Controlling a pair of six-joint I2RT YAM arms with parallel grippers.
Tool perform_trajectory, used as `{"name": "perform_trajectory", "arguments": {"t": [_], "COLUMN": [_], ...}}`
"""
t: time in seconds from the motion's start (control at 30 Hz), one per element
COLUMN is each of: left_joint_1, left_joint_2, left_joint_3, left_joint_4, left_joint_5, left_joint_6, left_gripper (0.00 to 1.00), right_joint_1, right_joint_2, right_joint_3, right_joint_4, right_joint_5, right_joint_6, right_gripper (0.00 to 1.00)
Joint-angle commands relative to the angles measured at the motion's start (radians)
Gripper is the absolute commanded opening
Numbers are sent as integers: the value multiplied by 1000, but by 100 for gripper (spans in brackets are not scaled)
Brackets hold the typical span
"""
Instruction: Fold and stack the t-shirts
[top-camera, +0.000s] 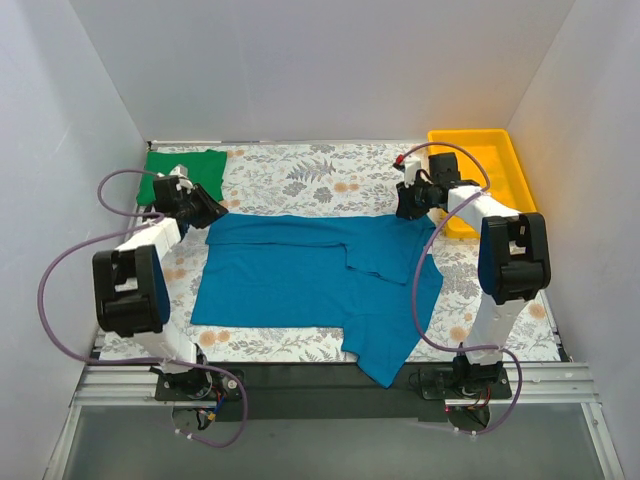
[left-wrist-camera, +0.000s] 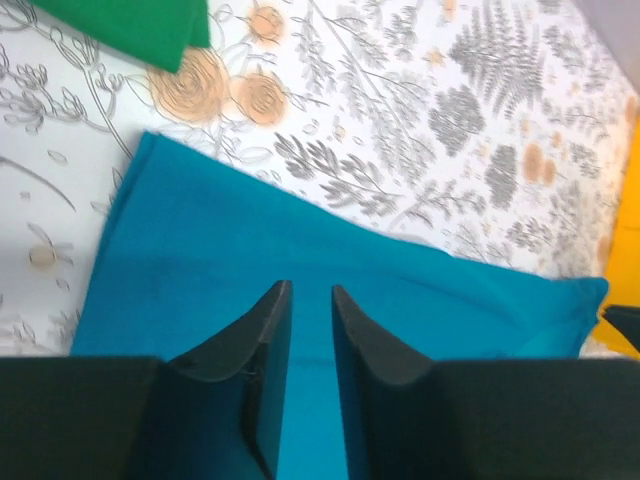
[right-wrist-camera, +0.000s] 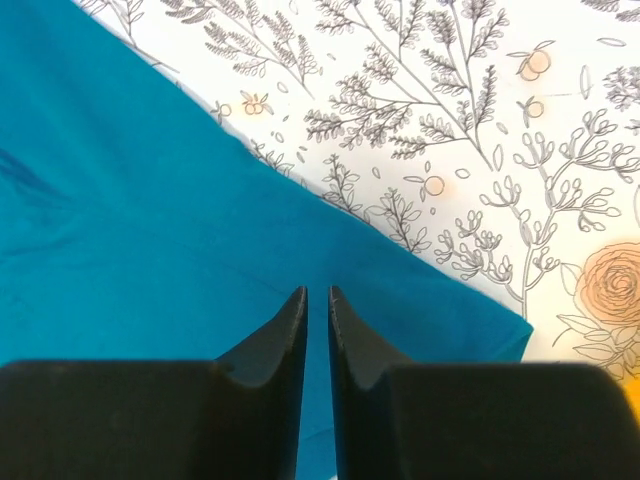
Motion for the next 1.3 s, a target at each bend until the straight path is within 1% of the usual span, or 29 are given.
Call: {"name": "perform_trajectory", "arguments": {"t": [0.0, 0.07, 0.1, 0.13, 0.2, 0.43, 0.63, 0.87, 1.1, 1.27], "left_joint_1": [1, 1, -1, -1, -2, -13, -24, -33, -50, -56], "left_joint_2": [94, 150, 166, 180, 207, 263, 312, 365, 419, 465], "left_joint_3": [86, 129, 140, 158, 166, 168, 185, 223, 309, 363], "left_joint_4": [-15, -32, -40, -52, -61, -68, -77, -92, -124, -143], "left_joint_5": [-11, -32, -38, -43, -55, -60, -74, -68, -68, -63], "left_joint_6": [-4, 5, 10, 14, 25, 28, 33, 16, 1, -16], "left_gripper": [20, 18, 17, 16, 16, 15, 16, 17, 17, 17], "right_joint_1": [-9, -19, -22, -27, -29, -29, -29, -27, -27, -29], "right_joint_2": [7, 20, 24, 29, 43, 75, 138, 216, 293, 374], "right_joint_3": [60, 60, 62, 63, 66, 76, 117, 177, 304, 446], "right_joint_4": [-14, -14, -14, -14, -21, -40, -61, -81, -107, -136], "right_joint_5": [15, 15, 15, 21, 37, 112, 184, 233, 293, 351], "right_joint_6": [35, 35, 33, 33, 32, 27, 16, 7, 4, 9], "right_gripper": [16, 13, 7, 4, 2, 1, 1, 1, 1, 1]}}
